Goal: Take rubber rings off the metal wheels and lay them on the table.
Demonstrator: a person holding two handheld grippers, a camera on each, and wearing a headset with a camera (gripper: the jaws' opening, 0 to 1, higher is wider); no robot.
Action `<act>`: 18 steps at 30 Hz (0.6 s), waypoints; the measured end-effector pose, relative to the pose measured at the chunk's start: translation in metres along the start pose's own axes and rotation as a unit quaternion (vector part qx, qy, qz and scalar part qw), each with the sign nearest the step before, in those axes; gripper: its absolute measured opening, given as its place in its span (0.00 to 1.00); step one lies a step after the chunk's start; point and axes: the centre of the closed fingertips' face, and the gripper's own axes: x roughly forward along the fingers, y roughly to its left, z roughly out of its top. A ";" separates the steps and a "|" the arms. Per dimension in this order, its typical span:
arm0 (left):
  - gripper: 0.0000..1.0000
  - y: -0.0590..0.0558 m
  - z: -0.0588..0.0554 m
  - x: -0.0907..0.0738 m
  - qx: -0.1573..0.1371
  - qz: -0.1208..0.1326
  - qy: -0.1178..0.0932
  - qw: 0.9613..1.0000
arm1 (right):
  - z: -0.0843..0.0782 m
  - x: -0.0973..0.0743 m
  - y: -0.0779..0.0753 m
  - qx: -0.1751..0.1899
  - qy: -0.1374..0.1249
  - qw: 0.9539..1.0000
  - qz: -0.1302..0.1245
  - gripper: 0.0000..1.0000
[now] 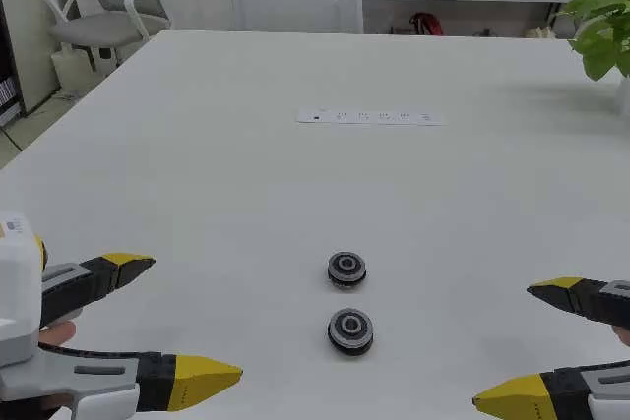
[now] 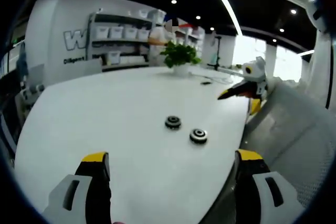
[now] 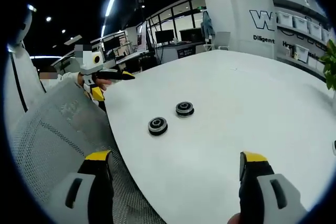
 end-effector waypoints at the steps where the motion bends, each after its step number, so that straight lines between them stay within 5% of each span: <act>1: 1.00 0.000 0.000 0.000 0.000 0.000 0.000 1.000 | 0.000 0.000 0.000 0.001 -0.001 1.000 0.001 0.96; 18: 1.00 0.000 0.002 -0.006 0.013 0.001 0.006 1.000 | 0.000 -0.006 0.001 0.001 -0.002 1.000 0.000 0.96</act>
